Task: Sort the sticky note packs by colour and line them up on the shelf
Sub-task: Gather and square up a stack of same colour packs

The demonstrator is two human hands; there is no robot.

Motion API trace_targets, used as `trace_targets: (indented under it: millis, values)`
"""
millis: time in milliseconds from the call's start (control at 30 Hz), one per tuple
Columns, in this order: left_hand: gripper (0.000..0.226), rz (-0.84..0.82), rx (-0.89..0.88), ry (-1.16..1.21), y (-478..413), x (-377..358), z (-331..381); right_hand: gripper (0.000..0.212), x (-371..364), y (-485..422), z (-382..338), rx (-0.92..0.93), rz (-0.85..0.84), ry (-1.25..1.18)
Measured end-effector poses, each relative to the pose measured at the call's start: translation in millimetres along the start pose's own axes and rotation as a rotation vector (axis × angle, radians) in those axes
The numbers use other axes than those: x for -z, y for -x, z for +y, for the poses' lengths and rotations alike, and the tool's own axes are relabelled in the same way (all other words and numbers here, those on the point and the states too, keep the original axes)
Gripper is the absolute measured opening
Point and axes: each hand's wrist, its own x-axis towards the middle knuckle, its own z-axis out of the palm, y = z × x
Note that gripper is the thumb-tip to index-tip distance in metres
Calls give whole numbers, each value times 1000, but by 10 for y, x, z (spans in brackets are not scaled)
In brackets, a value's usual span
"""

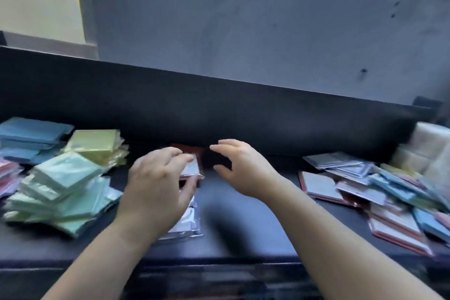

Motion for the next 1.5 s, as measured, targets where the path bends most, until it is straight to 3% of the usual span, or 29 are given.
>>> trace_targets:
  millis: [300,533,767,900,1067,1200,1367,1500]
  values:
    - [50,-159,-251,62,-257,-611,1559,41,673,1060,1329,-188,37,41]
    - [39,-298,-280,54,-431,-1010,2543,38,1110,1550,2171,-244,86,87]
    - [46,-459,-172,-49,-756,-1547,2970,44,1383,1854,2818,-327,162,114]
    - [56,-531,-69,-124,-1036,-1806,3000,54,1474,1928,3123,-414,72,258]
    - [59,-615,33,-197,-1278,-2010,2996,30,1418,1929,3340,-419,-52,325]
    - [49,-591,95,-186,-1333,-2149,2965,26,1374,1886,3398,-341,-28,405]
    - [39,-432,86,-185,-1300,-2135,2899,29,1384,1922,3413,-230,71,406]
    - [33,-276,135,-70,-1279,-1919,2814,23,1377,1887,3270,-147,288,245]
